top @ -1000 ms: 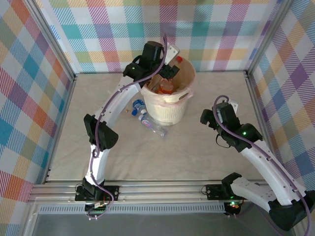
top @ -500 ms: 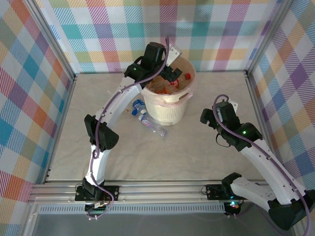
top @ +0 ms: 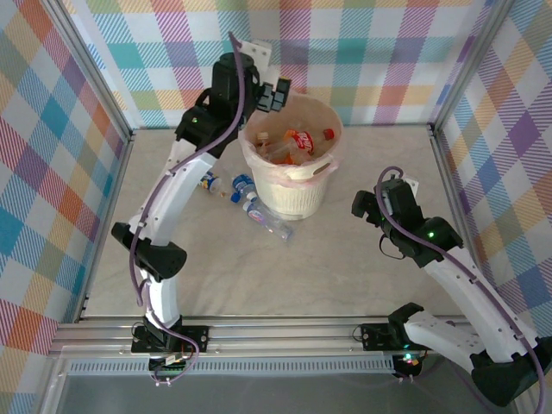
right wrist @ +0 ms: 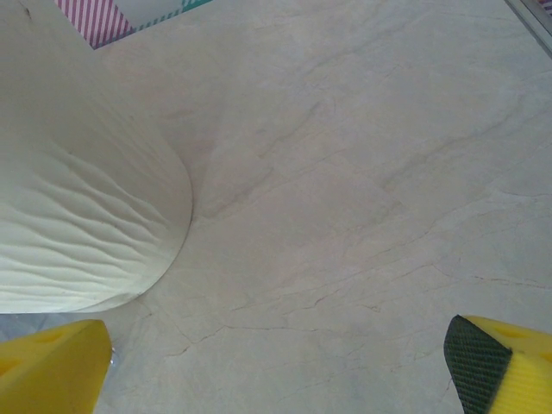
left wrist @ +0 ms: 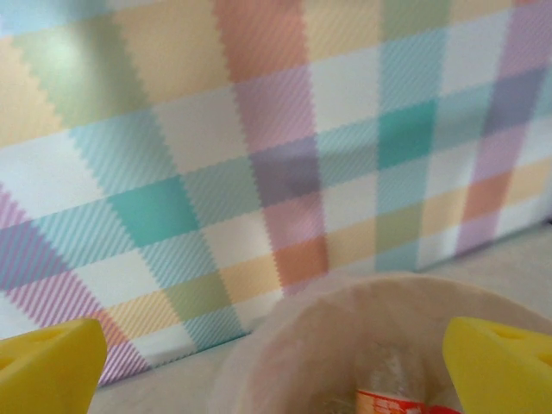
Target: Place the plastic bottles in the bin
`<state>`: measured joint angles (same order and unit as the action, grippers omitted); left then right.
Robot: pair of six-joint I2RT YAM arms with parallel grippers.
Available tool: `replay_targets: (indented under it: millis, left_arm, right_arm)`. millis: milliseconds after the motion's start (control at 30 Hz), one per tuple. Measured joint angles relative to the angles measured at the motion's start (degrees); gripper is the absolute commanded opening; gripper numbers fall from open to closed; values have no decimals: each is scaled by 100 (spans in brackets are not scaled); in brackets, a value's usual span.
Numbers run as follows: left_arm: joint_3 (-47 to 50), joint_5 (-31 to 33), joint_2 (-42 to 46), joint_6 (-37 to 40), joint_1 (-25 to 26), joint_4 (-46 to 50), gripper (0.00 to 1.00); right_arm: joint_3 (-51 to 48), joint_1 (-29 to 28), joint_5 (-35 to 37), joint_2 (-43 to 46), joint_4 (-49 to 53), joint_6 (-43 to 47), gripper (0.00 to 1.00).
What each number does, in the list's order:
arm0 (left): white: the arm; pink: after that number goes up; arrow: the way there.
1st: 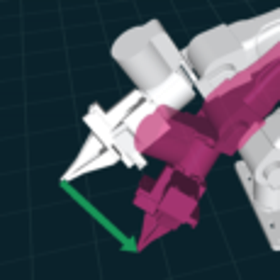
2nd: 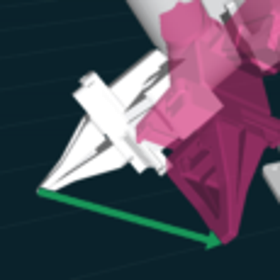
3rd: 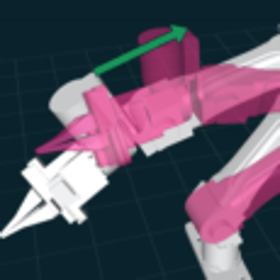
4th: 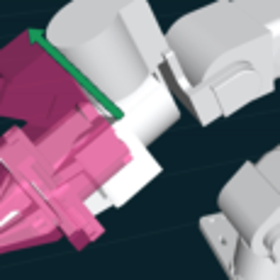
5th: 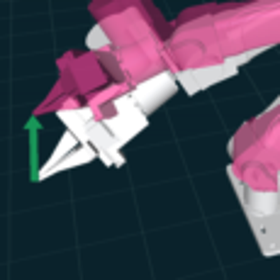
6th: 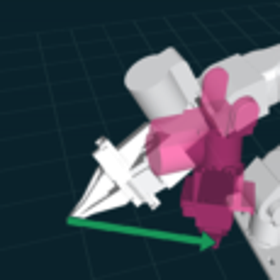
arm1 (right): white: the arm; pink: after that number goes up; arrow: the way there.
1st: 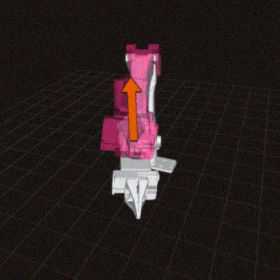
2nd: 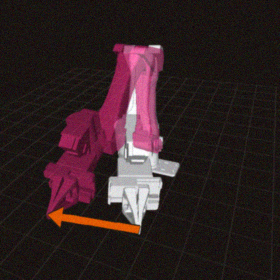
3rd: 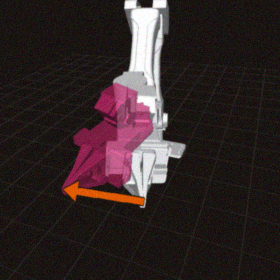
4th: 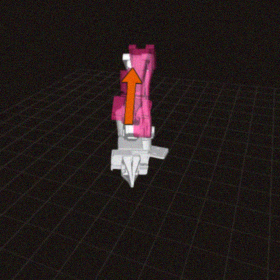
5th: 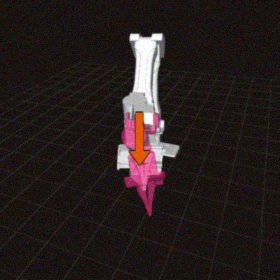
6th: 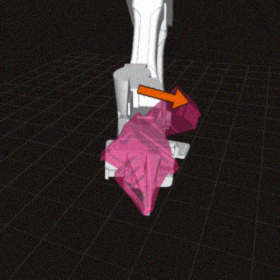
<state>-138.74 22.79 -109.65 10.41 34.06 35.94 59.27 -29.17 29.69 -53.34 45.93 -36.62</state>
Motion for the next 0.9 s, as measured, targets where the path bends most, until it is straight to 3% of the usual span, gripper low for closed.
replay_targets:
  millis: [133,267,567,900]
  left_arm:
    - [240,428,166,-680,-376,55,100]
    - [960,605,396,-1513,-1106,210,100]
    - [2328,317,535,-2924,-2468,553,100]
    - [2990,-293,37,-3580,-2682,564,100]
  right_arm:
    - [0,0,-28,0,2,-2,100]
    - [0,2,-63,-2,2,0,100]
    - [0,2,-234,-61,0,20,100]
    - [22,2,-522,-297,-2,63,100]
